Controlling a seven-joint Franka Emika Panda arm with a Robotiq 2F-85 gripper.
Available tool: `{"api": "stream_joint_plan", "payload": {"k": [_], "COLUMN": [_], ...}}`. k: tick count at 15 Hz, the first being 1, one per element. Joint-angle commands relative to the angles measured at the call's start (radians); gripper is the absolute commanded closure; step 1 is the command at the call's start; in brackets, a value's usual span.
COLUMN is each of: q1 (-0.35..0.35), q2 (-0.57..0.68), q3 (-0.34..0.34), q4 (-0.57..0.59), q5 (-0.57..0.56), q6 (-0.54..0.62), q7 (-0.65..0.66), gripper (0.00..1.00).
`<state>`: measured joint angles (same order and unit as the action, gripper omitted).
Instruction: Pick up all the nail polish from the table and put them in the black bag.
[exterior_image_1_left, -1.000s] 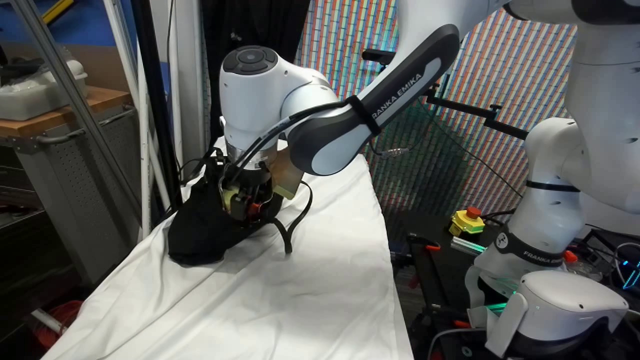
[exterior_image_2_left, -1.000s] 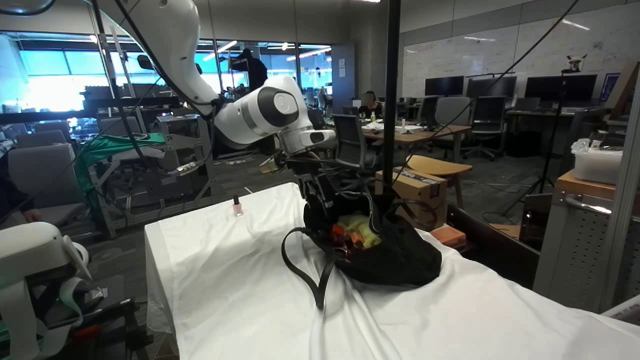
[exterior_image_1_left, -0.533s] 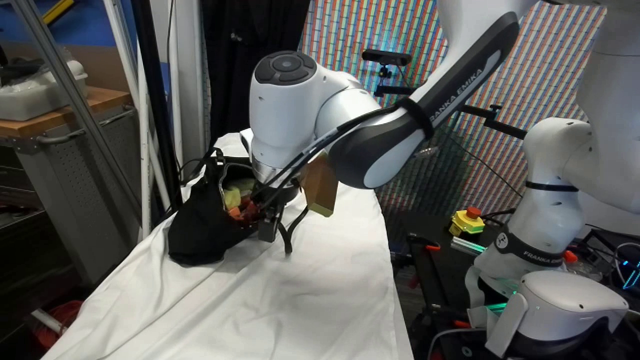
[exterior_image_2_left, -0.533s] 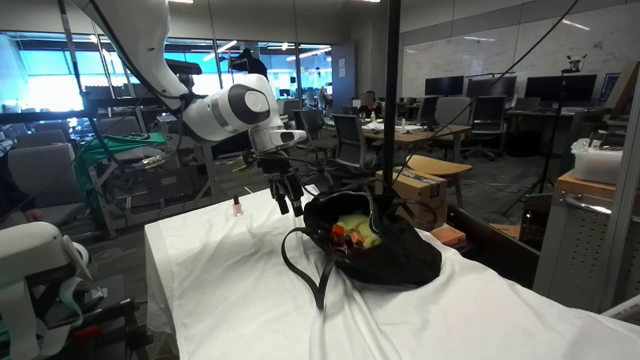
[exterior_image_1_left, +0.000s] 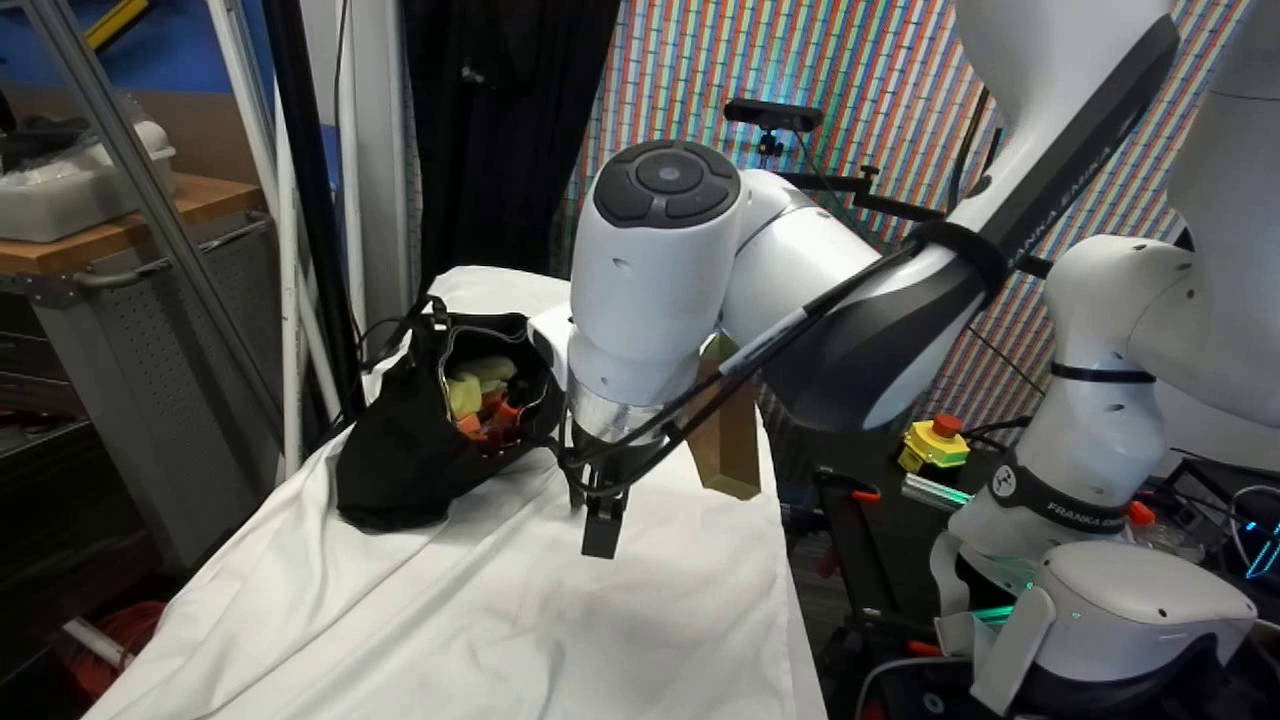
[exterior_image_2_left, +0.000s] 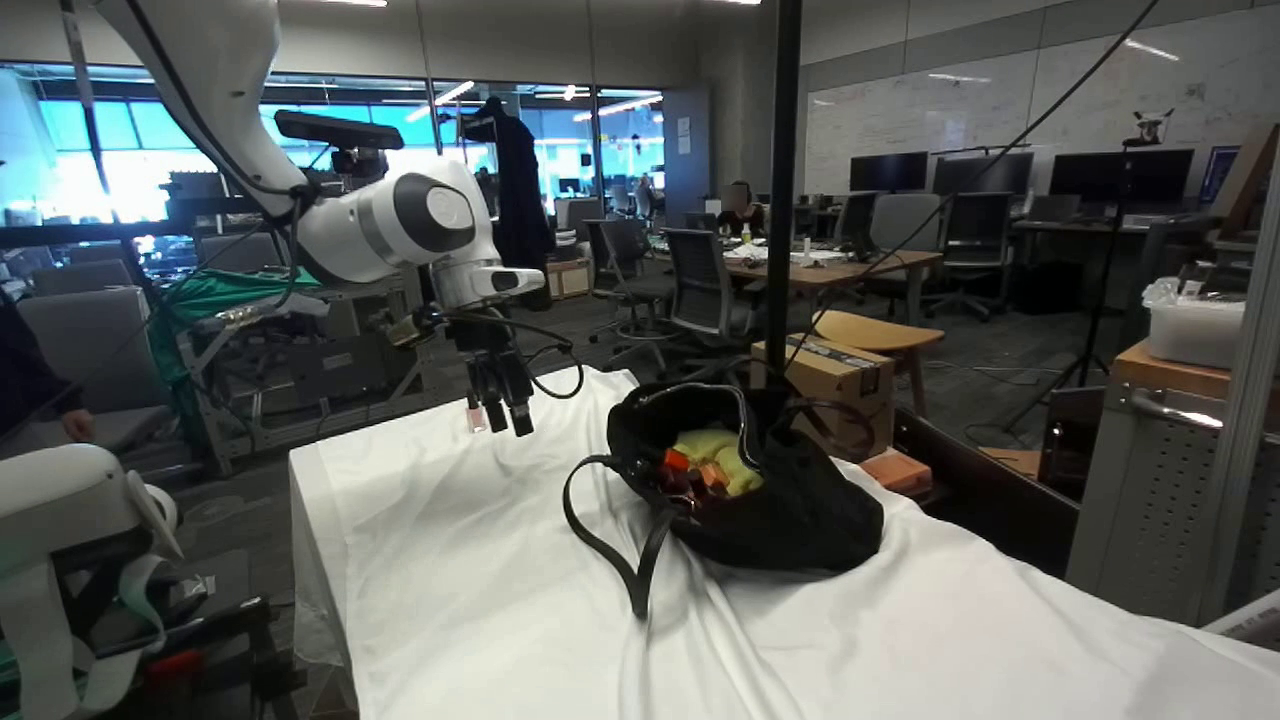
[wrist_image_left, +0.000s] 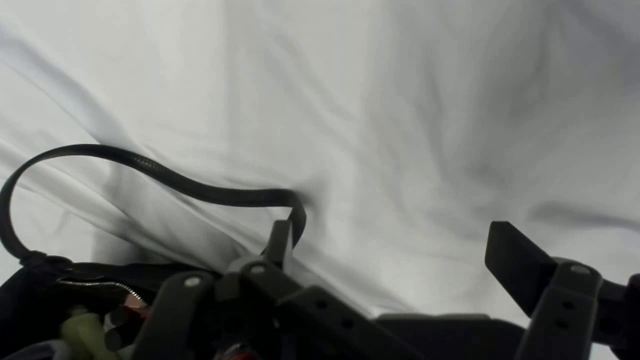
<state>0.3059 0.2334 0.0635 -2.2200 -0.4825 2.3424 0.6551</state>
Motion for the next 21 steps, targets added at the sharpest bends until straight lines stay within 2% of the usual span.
{"api": "stream_joint_plan", "payload": {"k": [1,8,21], "q1": [0.014,0.060,0.123], "q2": [-0.003,0.072,0.262], "q3": [0.055,0.141,0.176], "q4": [-0.013,0.035,0.258], "q5": [0.057,0.174,0.375], "q6": [-0.002,0.012,0.052], "q7": [0.003,-0.031,-0.177], "gripper": [0.00,0.00,0.00]}}
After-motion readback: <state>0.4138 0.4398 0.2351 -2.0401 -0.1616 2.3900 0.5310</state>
